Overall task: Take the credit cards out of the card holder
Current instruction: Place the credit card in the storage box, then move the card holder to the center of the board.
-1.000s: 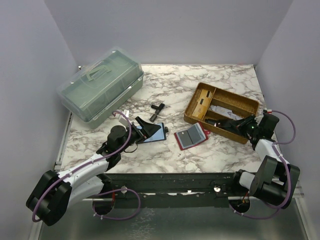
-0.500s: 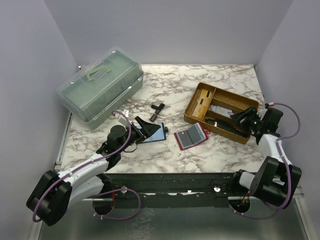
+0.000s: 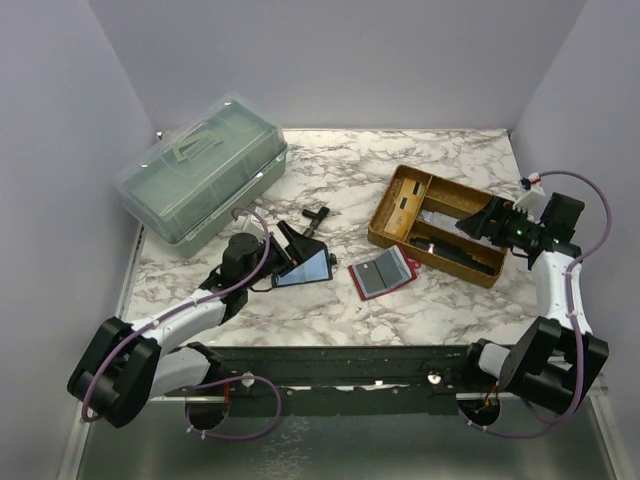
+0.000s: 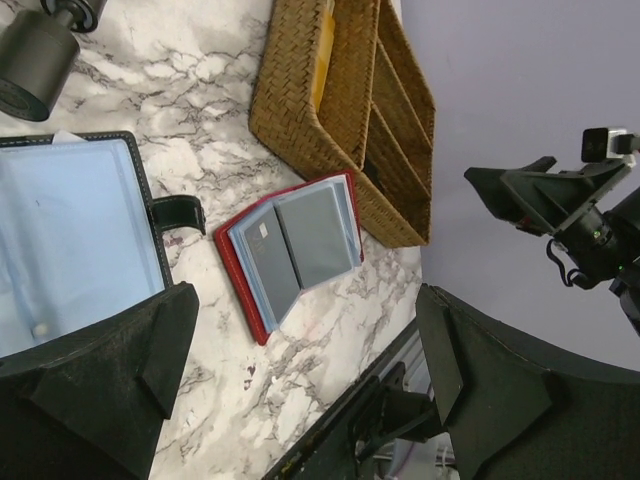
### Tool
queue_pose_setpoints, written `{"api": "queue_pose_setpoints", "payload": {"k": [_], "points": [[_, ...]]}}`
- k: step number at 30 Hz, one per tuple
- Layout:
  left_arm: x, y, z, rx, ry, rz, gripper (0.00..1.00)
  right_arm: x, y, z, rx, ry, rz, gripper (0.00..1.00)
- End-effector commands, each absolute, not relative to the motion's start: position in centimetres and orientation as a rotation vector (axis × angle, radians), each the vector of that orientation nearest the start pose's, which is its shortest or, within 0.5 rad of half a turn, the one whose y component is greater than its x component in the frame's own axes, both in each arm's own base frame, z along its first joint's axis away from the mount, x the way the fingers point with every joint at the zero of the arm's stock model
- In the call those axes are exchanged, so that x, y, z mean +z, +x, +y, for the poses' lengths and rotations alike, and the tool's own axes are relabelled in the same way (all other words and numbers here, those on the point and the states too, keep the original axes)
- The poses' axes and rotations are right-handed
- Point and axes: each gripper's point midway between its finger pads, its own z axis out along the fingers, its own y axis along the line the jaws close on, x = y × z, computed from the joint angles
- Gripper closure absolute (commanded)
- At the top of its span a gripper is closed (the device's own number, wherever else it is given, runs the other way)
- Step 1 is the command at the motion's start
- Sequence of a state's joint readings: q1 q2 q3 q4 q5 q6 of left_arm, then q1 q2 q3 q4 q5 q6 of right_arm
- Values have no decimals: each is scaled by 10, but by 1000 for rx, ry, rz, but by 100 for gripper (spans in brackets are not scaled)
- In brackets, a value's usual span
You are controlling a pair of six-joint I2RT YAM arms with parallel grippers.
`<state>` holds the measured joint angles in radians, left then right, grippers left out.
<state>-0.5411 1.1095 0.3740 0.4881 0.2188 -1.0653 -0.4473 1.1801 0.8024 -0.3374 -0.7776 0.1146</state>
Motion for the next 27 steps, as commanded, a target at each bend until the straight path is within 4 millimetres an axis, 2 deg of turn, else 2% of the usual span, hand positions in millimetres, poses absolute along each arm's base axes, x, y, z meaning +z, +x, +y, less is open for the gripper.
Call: {"api": "queue_pose_setpoints", "payload": {"k": [1, 5, 12, 27], "points": [[155, 261, -255, -1375, -322, 2054, 1, 182, 299, 17, 842, -114, 2060, 15], [150, 260, -263, -1413, -299, 2099, 1, 193, 295, 25, 874, -207, 2016, 14], [156, 265, -275, -1465, -238, 2123, 2, 205, 288, 35, 937, -316, 1951, 14], [154, 271, -286, -1508, -250, 2170, 1, 214, 278, 43, 932, -346, 1901, 14]]}}
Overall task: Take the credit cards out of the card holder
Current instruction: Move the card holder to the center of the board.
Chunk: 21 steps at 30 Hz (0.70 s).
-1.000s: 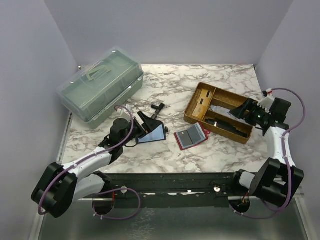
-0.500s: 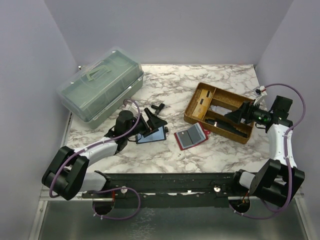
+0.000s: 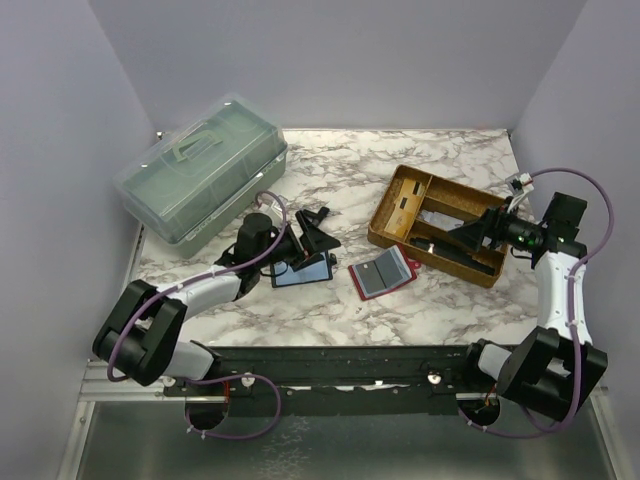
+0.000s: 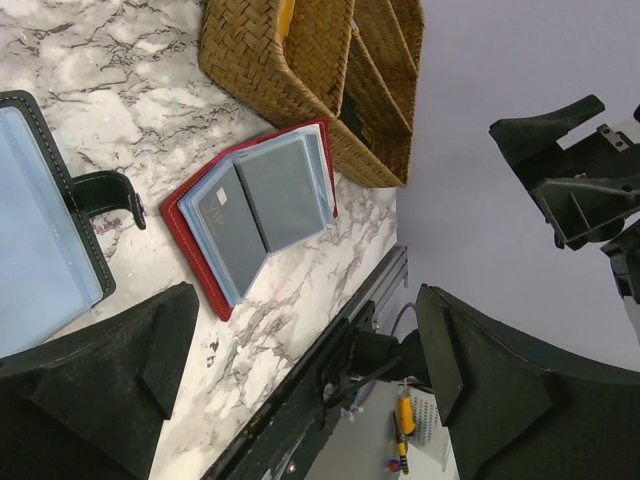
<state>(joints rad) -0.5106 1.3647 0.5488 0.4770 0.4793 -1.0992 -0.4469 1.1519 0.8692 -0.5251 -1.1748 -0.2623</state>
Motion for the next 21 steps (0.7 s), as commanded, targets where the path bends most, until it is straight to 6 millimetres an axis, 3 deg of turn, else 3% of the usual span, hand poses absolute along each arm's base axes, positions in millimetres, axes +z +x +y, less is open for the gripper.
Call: {"api": "queue_pose_setpoints", "payload": {"k": [1, 13, 21], "points": [[154, 271, -286, -1510, -252, 2174, 1, 214, 278, 43, 927, -344, 1902, 14], [144, 269, -290, -1488, -227, 2257, 1, 213, 276, 43, 921, -350, 1905, 13], [124, 261, -281, -1284, -138, 2389, 2, 207, 277, 44, 955, -356, 1903, 13]]}}
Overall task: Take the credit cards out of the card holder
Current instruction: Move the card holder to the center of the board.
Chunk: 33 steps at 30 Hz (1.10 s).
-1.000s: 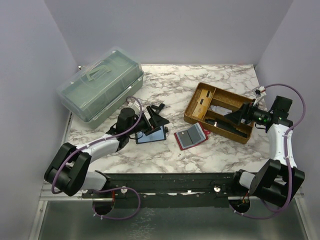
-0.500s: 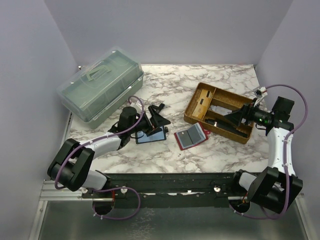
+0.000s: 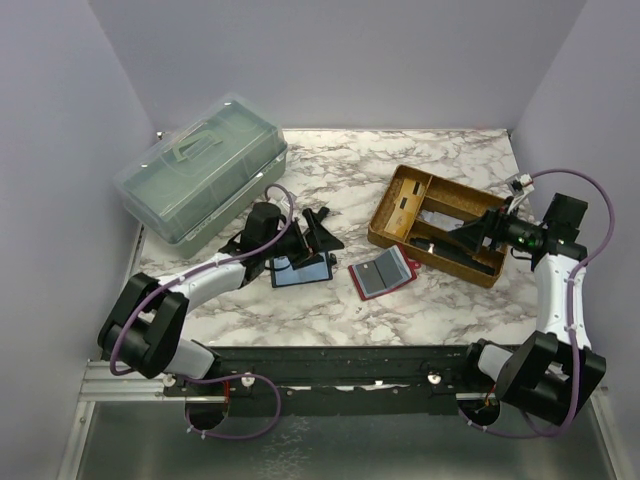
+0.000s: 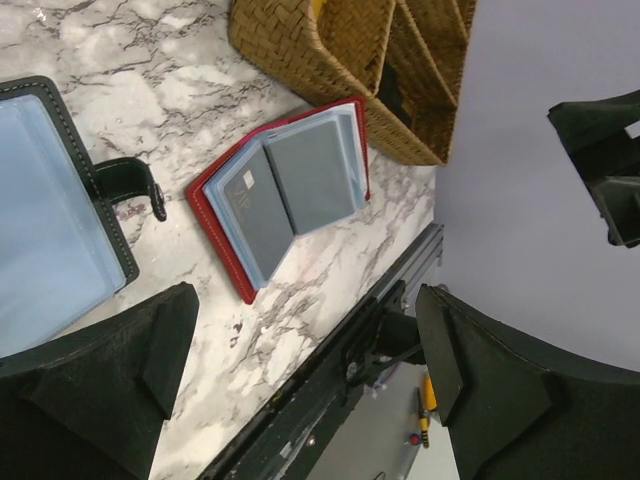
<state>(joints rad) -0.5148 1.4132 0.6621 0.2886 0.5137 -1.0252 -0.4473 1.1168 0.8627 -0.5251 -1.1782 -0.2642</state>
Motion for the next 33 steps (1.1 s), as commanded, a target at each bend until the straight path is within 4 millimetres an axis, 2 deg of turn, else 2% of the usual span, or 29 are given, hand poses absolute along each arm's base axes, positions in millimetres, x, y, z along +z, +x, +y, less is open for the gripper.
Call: {"api": "queue_pose_setpoints", "payload": {"k": [1, 9, 11, 17, 20, 24, 33], "points": [[123, 261, -279, -1263, -127, 2394, 2, 207, 276, 45, 963, -359, 1903, 13], [123, 260, -272, -1162, -55, 2384, 2, 209, 267, 48, 955, -450, 1910, 12], [124, 264, -268, -1120, -54, 2377, 1, 210, 264, 47, 936, -481, 1911, 1], [128, 270, -250, -1011, -83, 2324, 1, 215, 260, 48, 878, -597, 1870, 0], [126, 267, -247, -1050, -134, 2309, 1, 218, 256, 54, 895, -659, 1801, 0], [124, 259, -248, -1098, -117, 2313, 3, 224, 249, 64, 961, -714, 1697, 0], [117, 244, -243, -1059, 1, 2385, 7, 209, 253, 59, 964, -784, 1721, 0]]}}
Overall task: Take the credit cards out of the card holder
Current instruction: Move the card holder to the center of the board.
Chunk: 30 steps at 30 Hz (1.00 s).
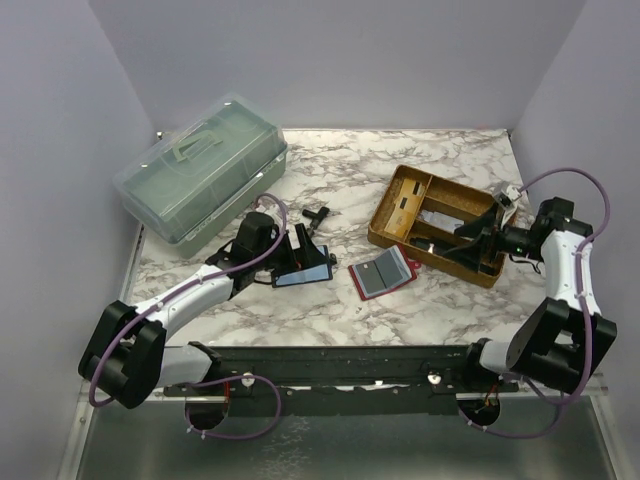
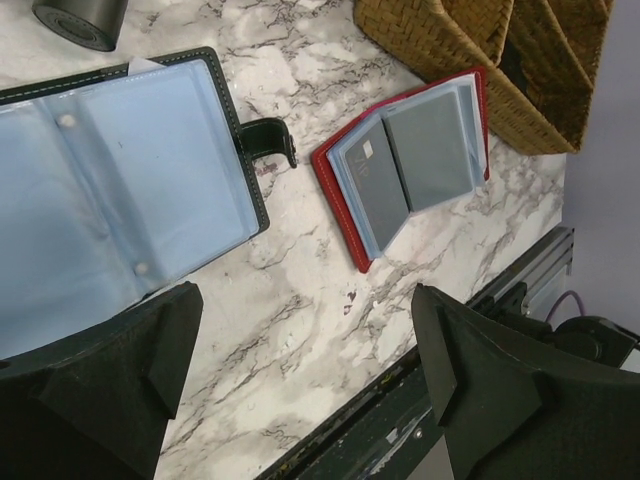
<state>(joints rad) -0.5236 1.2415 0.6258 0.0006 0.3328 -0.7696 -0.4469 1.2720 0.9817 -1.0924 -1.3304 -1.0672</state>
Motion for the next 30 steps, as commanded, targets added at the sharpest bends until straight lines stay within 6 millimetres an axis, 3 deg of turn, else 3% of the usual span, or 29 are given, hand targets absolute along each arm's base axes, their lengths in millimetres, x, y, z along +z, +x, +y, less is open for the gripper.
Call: {"api": "queue_pose_setpoints", "payload": {"k": [1, 6, 11, 17, 22, 30], "points": [[117, 242, -244, -1071, 0, 2392, 8, 208, 253, 60, 969, -799, 1715, 0], [118, 234, -248, -1121, -27, 2416, 11, 199, 249, 72, 1027, -874, 1737, 0], [109, 232, -245, -1101, -102, 2431, 13, 166, 236, 105, 1062, -1054, 1906, 0], [130, 243, -257, -1133, -222, 2332, 14, 152, 237, 128, 1109, -1045, 2056, 0], [138, 250, -275, -1132, -268, 2303, 14, 143, 239, 134, 1067, -1018, 2174, 0], [131, 250, -307, -1156, -302, 2303, 19, 123, 237, 130, 1026, -882, 2322, 2]]}}
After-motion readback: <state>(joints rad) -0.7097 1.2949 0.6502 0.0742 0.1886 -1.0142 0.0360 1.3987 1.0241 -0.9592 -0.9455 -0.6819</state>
